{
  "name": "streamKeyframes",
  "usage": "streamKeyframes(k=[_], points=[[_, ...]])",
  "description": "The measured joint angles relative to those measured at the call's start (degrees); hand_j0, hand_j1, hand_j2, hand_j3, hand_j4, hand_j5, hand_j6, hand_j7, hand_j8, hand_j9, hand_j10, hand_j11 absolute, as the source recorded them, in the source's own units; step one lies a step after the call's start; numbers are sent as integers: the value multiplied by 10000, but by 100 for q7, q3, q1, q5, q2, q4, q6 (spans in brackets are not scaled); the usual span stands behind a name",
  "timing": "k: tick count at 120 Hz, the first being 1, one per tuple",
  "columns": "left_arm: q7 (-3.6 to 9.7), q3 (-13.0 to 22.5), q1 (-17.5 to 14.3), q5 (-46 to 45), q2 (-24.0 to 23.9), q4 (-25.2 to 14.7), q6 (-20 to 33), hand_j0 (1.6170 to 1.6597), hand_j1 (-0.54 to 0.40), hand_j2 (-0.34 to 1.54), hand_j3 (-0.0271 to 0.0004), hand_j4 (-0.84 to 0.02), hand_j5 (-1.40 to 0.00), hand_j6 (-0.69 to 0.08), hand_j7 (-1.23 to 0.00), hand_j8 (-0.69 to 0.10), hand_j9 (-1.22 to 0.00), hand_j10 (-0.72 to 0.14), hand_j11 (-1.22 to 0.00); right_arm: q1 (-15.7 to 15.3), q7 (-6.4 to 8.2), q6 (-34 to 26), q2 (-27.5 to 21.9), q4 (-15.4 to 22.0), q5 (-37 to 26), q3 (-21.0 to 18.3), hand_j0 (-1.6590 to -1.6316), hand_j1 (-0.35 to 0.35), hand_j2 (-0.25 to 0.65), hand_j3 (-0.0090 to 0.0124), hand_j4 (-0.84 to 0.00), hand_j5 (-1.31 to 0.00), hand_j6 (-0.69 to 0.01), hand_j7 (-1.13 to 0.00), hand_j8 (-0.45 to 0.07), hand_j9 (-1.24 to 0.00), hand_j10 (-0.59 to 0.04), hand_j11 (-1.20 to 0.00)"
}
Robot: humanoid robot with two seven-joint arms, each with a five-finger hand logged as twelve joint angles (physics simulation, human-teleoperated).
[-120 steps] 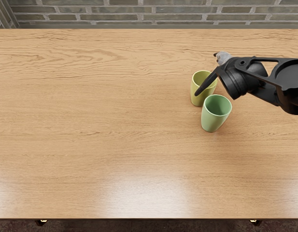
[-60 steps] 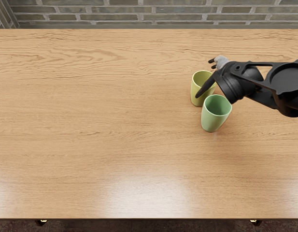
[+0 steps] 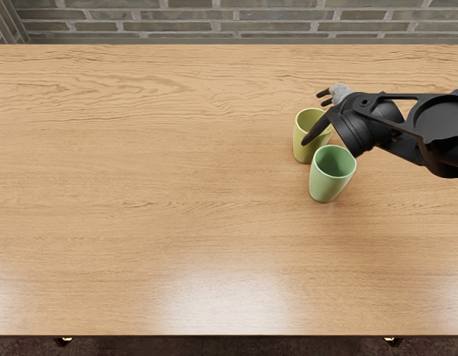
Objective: Pick up cup and place in cup with right hand
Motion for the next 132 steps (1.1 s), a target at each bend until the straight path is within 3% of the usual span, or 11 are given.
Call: streamKeyframes(k=[39, 60, 76, 89, 99, 116, 120, 132], points=[[0, 0, 0, 0, 0, 0, 0, 16581, 3490, 0, -1, -2, -1, -2, 0, -2, 0, -1, 0, -43, 7, -2, 4, -8, -7, -11, -16569, -238, -743, 0, -2841, -3918, -2925, -3807, -2842, -3932, -2835, -3943], [0, 0, 0, 0, 0, 0, 0, 16581, 3490, 0, -1, -2, -1, -2, -1, -2, 0, -1, 0, -39, 4, 8, 9, -6, -9, -17, -16567, 494, -996, 0, -3399, -4689, -3498, -4556, -3387, -4703, -3395, -4714], [-1, 0, 0, 0, 0, 0, 0, 16581, 3490, 0, -1, -2, -1, -2, -1, -2, 0, -1, 0, -43, 0, 15, 8, -2, -26, -18, -16561, 721, -186, -8, -3917, -5213, -3551, -5147, -3305, -5243, -3910, -5248], [-1, 0, 0, 0, 0, 0, 0, 16581, 3490, 0, -1, -2, -1, -2, 0, -2, 0, -1, 0, -46, 0, 23, 5, -1, -38, -19, -16557, 859, 435, -1, -4327, -5706, -3521, -5658, -3250, -5751, -4290, -5753], [1, 0, 0, 0, 0, 0, 0, 16581, 3490, 0, -1, -2, -1, -2, 0, -1, 0, -1, 0, -45, 1, 33, 4, 3, -44, -19, -16550, 1022, 663, -3, -4614, -6247, -3287, -6134, -2925, -6270, -4042, -6265], [0, 0, 0, 0, 0, 0, 0, 16581, 3490, 0, -1, -2, 0, -2, 0, -1, 0, -1, 0, -39, -1, 77, 2, 12, -47, -9, -16542, 1195, 1159, 5, -4224, -6920, -2844, -6778, -2487, -6946, -3644, -6966], [-1, 0, 0, 0, 0, 0, 0, 16581, 3490, 0, -1, -2, -1, -2, 0, -1, 0, -1, 0, -26, 1, 102, -1, 14, -35, 6, -16545, 1279, 1452, -5, -4160, -7037, -2831, -6876, -2450, -7040, -3652, -7041], [-1, 0, 0, 0, 0, 0, 0, 16581, 3490, 0, -1, -2, 0, -2, 0, -1, 0, 0, 0, 11, 0, 149, -18, 18, -12, 65, -16544, 1277, 1314, 0, -4035, -7367, -2715, -7090, -2323, -7290, -3508, -7220]])
